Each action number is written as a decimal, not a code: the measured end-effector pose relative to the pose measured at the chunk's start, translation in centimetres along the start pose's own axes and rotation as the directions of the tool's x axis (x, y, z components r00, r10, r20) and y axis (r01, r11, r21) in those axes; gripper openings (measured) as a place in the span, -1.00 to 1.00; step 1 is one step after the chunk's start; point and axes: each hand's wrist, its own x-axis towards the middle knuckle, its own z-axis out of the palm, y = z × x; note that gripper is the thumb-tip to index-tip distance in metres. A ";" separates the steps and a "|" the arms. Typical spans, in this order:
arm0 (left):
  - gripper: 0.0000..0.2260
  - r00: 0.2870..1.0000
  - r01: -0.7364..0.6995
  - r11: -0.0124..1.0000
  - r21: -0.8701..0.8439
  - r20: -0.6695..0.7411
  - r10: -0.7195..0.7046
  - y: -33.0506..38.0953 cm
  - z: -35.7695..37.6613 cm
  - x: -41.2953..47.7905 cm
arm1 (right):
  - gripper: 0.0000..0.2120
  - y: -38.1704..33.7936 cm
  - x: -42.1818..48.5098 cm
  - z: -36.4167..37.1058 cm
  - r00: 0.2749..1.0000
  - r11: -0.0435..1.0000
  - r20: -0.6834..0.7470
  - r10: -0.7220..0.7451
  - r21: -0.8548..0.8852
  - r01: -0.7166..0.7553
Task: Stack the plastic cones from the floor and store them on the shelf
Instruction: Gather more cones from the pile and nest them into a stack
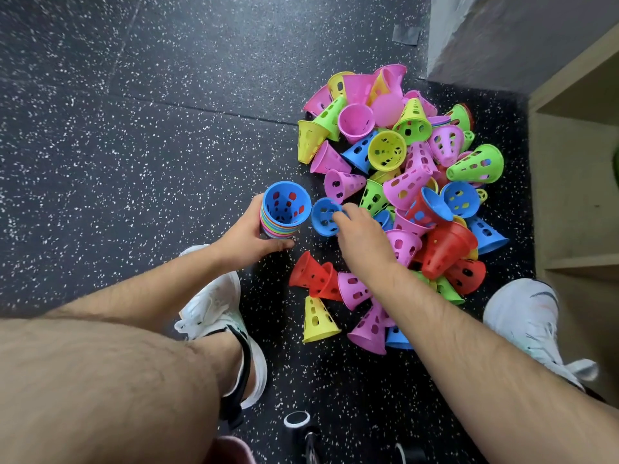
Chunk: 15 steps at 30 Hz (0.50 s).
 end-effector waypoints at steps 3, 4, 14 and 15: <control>-0.28 1.000 0.004 1.000 0.004 -0.006 -0.004 -0.1 0.0 0.3 | -0.87 1.2 0.3 -0.8 0.996 0.991 -0.078 0.032 0.136 -0.021; -0.28 1.000 0.011 1.000 0.000 -0.007 -0.011 -0.1 0.0 0.5 | -0.86 1.4 0.4 -1.3 0.991 0.979 -0.121 0.053 0.204 -0.028; -0.26 0.999 0.033 0.999 0.004 0.019 -0.033 0.4 0.1 1.7 | -0.74 -0.8 2.4 -6.7 0.925 0.827 -0.323 0.202 0.562 0.016; -0.26 0.999 0.027 1.000 0.007 0.023 -0.027 0.4 0.1 1.8 | -0.73 -1.2 2.6 -6.8 0.927 0.822 -0.324 0.189 0.569 0.031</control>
